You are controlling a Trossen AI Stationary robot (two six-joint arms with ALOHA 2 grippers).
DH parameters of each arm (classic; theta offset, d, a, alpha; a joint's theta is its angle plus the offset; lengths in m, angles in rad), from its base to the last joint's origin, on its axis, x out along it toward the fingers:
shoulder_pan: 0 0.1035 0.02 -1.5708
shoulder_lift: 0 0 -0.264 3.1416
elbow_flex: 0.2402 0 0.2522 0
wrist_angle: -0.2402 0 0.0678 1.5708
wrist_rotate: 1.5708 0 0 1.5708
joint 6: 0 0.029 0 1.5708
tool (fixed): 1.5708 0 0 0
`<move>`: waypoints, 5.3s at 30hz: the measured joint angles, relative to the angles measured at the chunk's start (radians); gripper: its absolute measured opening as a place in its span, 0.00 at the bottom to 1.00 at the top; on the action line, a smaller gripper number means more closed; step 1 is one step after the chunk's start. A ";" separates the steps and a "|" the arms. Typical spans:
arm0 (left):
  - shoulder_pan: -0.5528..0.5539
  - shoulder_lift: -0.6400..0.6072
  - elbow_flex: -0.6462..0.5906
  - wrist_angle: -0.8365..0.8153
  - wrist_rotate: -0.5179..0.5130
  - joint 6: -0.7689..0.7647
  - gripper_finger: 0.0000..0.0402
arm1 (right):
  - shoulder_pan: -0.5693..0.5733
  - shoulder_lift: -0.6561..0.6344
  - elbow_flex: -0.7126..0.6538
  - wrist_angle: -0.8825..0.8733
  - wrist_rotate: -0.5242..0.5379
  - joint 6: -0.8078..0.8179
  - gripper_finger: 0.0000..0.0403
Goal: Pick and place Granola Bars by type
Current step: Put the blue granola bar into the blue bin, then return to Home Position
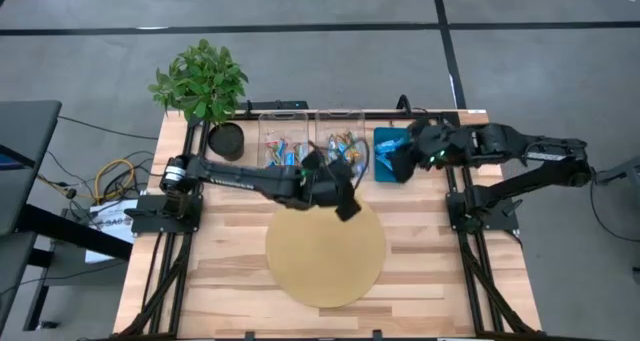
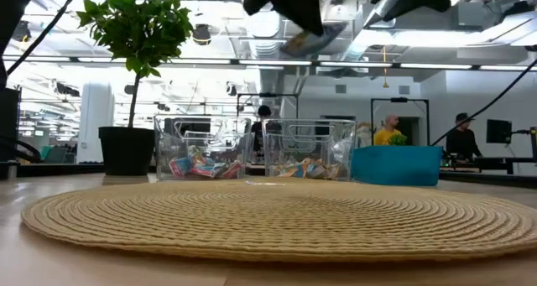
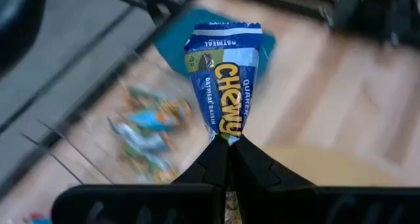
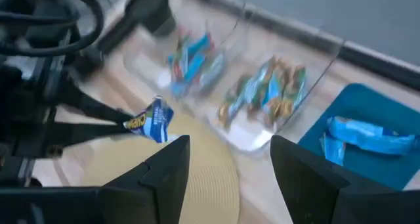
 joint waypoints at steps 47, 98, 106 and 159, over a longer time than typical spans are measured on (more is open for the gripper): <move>0.092 -0.001 0.342 0.097 0.017 0.179 0.02 | -0.273 0.049 0.000 0.537 -0.478 -0.167 0.11; 0.111 -0.002 0.342 0.000 0.176 0.174 0.39 | -0.542 0.050 -0.001 -0.043 -0.157 -0.525 0.56; 0.099 -0.002 0.342 -0.086 0.225 0.189 0.29 | -0.419 -0.188 -0.200 0.140 -0.393 -0.594 0.58; 0.059 -0.001 0.341 -0.221 0.281 -0.046 0.17 | 0.182 -0.999 -1.201 1.042 -0.192 -0.488 0.58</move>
